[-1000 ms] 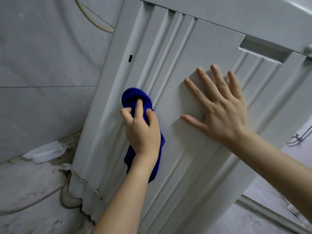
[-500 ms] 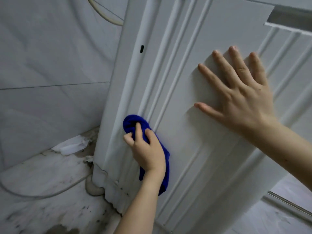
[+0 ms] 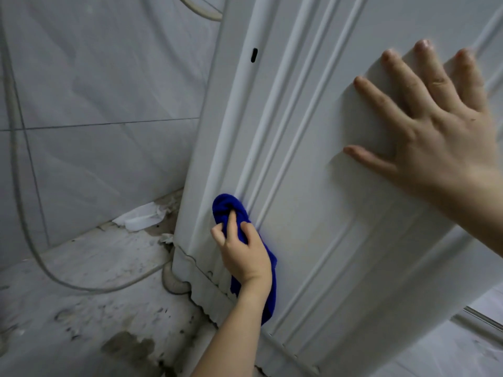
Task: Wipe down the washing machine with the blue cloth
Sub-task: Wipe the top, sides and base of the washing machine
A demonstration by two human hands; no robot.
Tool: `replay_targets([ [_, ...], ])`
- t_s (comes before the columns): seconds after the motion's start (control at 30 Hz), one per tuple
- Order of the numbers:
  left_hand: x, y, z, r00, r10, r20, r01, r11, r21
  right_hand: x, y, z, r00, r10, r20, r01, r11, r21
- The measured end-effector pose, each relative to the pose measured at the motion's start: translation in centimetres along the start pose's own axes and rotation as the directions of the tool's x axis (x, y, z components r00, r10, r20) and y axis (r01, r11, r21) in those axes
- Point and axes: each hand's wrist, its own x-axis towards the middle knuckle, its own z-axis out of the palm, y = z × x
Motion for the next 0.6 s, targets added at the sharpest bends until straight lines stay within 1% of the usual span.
replay_targets([
  [0.07,-0.2,2.1,0.6,0.996,0.084,0.004,-0.084,0.996,-0.015,0.0,-0.1,0.0,1.000,-0.001,-0.005,0.001,1.000,0.006],
  [0.17,0.0,6.0,1.9,0.964,0.263,0.020,-0.261,0.962,-0.083,0.0,0.0,0.1,1.000,0.000,0.009,0.000,1.000,0.006],
  [0.23,0.3,7.0,2.7,0.956,0.293,0.012,-0.290,0.951,-0.109,0.0,0.0,0.1,0.999,0.003,0.037,-0.004,1.000,0.006],
  [0.27,0.4,6.5,2.9,0.964,0.267,-0.004,-0.266,0.958,-0.111,0.0,0.1,0.0,0.999,0.003,0.046,-0.003,1.000,0.007],
  [0.3,0.2,5.2,2.6,0.977,0.209,-0.029,-0.211,0.972,-0.102,-0.1,0.1,0.0,0.999,0.001,0.052,-0.002,1.000,0.013],
  [0.37,-0.1,1.2,1.2,0.997,0.032,-0.075,-0.037,0.998,-0.057,0.0,0.3,0.0,0.999,0.000,0.053,-0.002,1.000,0.030],
  [0.4,-0.2,-1.1,0.2,0.996,-0.046,-0.076,0.044,0.999,-0.022,-0.1,0.2,-0.1,0.999,0.005,0.050,-0.007,0.999,0.034],
  [0.47,-0.3,-4.8,-1.7,0.987,-0.154,-0.050,0.156,0.987,0.028,-0.2,0.0,0.1,0.999,0.013,0.045,-0.015,0.999,0.053],
  [0.53,-0.3,-5.8,-2.4,0.977,-0.212,-0.026,0.213,0.976,0.036,-0.1,0.0,0.2,0.999,0.017,0.049,-0.020,0.998,0.065],
  [0.6,-0.6,-4.5,-2.2,0.980,-0.196,-0.024,0.197,0.980,0.037,-0.1,0.1,0.4,0.999,0.015,0.050,-0.019,0.996,0.082],
])
